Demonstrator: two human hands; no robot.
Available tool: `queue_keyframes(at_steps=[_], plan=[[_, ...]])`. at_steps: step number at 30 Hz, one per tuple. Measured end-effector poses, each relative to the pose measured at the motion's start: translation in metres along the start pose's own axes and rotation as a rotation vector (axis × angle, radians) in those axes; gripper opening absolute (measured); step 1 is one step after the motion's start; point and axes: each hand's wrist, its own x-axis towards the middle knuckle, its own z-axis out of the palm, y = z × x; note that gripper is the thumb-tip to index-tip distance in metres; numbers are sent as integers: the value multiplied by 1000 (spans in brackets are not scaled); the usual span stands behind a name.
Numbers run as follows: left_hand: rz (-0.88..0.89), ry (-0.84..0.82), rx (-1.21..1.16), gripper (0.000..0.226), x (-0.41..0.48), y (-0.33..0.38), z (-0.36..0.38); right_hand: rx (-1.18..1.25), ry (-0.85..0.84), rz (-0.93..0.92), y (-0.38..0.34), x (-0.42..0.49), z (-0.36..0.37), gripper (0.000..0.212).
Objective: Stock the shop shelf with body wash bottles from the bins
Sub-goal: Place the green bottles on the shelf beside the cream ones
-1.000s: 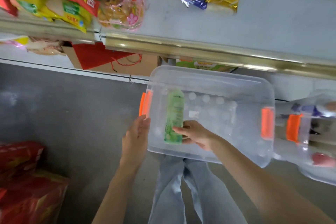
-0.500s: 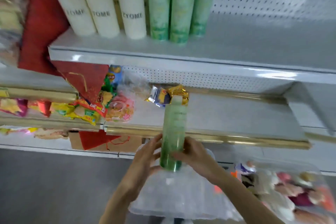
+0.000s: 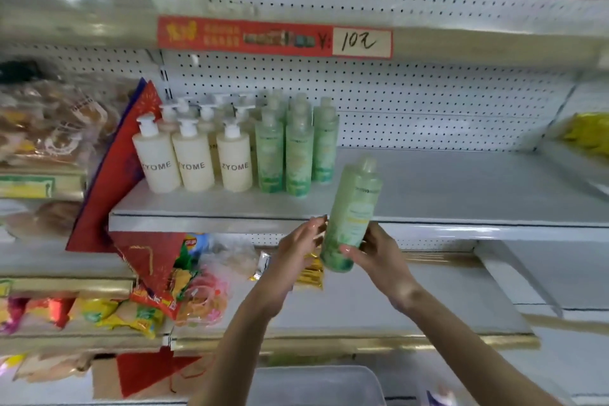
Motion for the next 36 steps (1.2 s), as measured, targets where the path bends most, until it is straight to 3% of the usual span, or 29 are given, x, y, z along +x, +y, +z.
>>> queue_keyframes(at_steps=[6, 12, 20, 26, 31, 36], plan=[[83, 380, -6, 39, 35, 28, -41, -9, 59, 2, -10, 48, -2, 36], [98, 483, 109, 57, 76, 24, -81, -19, 92, 20, -3, 89, 6, 34], [129, 421, 249, 61, 111, 4, -99, -66, 169, 14, 15, 127, 21, 36], [235, 279, 323, 49, 125, -5, -103, -106, 91, -10, 18, 152, 22, 42], [206, 172, 374, 80, 131, -10, -107, -134, 142, -21, 23, 164, 28, 45], [163, 141, 361, 77, 133, -12, -112, -224, 167, -32, 26, 168, 31, 49]])
